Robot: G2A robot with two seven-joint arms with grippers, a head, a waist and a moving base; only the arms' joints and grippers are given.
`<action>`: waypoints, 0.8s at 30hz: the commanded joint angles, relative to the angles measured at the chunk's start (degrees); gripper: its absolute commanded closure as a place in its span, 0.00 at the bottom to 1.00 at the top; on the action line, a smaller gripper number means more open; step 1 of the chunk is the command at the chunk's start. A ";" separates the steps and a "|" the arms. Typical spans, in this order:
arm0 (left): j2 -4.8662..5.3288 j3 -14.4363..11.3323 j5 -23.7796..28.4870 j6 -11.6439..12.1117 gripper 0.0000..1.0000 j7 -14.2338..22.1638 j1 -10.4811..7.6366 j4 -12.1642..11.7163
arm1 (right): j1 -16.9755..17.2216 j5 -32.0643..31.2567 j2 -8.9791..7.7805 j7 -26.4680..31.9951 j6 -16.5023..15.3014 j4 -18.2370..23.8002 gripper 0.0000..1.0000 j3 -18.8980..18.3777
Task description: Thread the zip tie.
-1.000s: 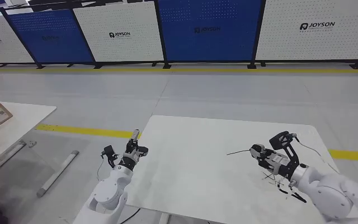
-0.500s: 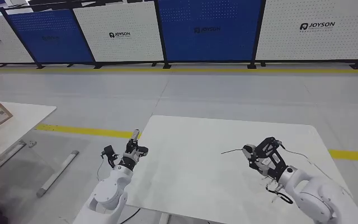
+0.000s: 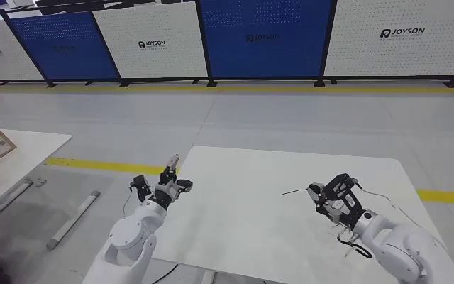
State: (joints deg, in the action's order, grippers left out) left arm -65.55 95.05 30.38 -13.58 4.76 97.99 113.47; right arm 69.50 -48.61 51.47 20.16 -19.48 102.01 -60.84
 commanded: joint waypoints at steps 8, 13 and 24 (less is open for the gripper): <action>0.22 -10.19 -4.22 -5.90 0.00 1.51 -5.09 0.73 | 0.00 0.00 0.00 0.00 0.00 0.00 1.00 0.00; 0.69 -14.20 -6.08 -5.90 0.00 0.18 -8.89 -5.24 | 0.00 0.00 0.00 0.00 0.00 0.00 1.00 0.00; 1.14 -13.04 0.51 -5.90 0.00 7.55 -8.75 -8.41 | -0.62 -5.42 0.30 -0.10 1.17 1.55 1.00 1.01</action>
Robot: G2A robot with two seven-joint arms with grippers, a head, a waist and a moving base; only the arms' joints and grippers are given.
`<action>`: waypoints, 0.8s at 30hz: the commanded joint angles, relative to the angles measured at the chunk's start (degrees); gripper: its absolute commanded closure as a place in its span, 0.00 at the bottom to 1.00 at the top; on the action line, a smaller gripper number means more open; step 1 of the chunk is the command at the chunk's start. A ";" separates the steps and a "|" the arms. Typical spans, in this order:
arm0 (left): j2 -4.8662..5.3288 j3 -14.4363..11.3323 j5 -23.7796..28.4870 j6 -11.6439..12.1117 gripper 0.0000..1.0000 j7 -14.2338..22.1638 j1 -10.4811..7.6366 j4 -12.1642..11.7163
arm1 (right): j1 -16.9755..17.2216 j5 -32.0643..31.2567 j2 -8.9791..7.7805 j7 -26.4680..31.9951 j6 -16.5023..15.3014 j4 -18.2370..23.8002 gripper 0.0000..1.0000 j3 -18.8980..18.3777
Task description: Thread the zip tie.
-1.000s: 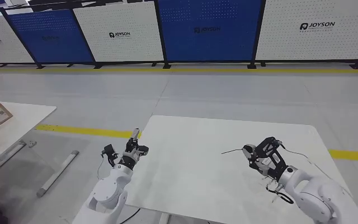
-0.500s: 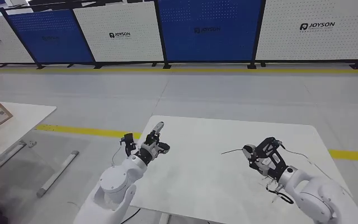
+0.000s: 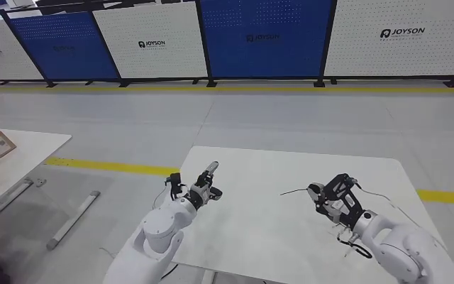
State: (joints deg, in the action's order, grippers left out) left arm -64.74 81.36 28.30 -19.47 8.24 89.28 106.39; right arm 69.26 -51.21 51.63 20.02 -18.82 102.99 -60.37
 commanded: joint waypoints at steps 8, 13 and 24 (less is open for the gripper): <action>4.67 -0.34 12.04 -0.01 0.00 22.23 0.87 -4.79 | -3.63 -18.61 1.82 -1.11 0.76 2.53 1.00 7.40; 7.75 -6.93 17.28 -0.01 0.00 22.19 -1.96 -5.39 | -4.94 -21.04 2.55 -0.85 -0.66 1.98 1.00 10.43; 8.17 -8.10 19.05 0.15 0.00 20.64 -3.21 -5.85 | -4.94 -21.04 2.55 -0.85 -0.66 1.98 1.00 10.43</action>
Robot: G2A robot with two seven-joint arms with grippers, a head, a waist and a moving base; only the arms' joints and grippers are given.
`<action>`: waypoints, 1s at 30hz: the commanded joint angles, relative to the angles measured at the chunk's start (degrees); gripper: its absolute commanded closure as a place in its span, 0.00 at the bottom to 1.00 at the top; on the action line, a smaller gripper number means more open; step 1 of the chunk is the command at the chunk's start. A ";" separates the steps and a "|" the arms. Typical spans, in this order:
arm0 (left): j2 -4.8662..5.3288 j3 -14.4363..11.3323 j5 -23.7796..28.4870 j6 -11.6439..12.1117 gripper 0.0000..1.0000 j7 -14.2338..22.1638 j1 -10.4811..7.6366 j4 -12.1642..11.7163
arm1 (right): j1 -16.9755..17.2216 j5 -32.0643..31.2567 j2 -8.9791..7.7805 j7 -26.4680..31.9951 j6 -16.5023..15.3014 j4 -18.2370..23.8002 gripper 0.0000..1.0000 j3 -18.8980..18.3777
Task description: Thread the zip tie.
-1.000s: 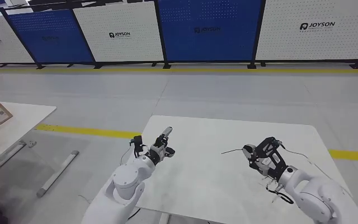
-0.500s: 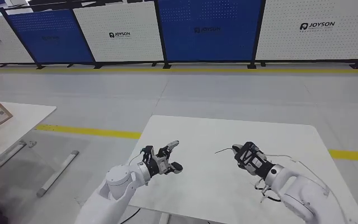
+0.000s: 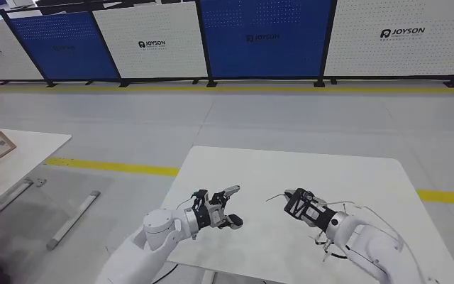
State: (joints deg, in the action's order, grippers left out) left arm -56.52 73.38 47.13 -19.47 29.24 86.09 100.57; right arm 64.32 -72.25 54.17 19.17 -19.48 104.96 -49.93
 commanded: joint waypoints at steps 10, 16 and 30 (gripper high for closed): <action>-1.50 -7.27 7.17 -0.01 0.00 -7.01 -5.80 -1.83 | -2.65 -7.82 -0.25 -1.42 0.00 2.53 1.00 5.60; -1.77 -10.11 9.02 -0.01 0.00 -7.54 -8.52 -4.21 | -4.17 -7.81 -0.43 -0.40 0.00 2.36 1.00 7.63; -3.34 -12.51 16.09 -0.01 0.00 -11.70 -11.56 -7.24 | -4.17 -7.81 -0.43 -0.40 0.00 2.36 1.00 7.63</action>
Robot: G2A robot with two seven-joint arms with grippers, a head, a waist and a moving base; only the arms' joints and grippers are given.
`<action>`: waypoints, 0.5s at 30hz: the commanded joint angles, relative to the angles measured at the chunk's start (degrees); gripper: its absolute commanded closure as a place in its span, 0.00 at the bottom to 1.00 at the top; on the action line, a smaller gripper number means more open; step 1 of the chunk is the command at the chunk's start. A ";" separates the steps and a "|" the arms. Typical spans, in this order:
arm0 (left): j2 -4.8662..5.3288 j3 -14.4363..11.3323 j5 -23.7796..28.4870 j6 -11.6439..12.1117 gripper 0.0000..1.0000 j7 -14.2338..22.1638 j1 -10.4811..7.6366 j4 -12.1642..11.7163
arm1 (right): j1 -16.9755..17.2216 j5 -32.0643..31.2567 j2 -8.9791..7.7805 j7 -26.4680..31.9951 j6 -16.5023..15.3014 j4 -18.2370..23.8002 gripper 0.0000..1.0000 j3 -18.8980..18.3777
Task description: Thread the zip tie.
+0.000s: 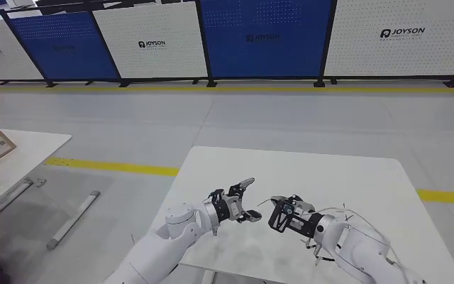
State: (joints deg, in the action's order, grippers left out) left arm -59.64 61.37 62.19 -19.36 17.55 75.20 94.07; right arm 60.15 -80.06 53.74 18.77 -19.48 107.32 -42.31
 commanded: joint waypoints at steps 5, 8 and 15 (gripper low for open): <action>-0.46 -1.07 1.50 -0.10 0.00 0.08 -1.55 -1.65 | 0.00 0.00 0.00 0.00 0.00 0.00 1.00 0.00; -0.46 -1.07 1.50 -0.10 0.00 0.08 -1.55 -1.65 | 0.00 0.00 0.00 0.00 0.00 0.00 1.00 0.00; -0.64 -2.23 3.41 -0.12 0.00 0.76 -1.39 -1.76 | 0.46 -2.42 0.56 -0.65 0.00 -0.34 1.00 0.03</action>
State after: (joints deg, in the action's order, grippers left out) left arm -60.29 59.43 65.07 -19.48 18.14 73.97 92.54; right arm 60.64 -82.19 54.18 18.15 -19.48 106.99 -42.33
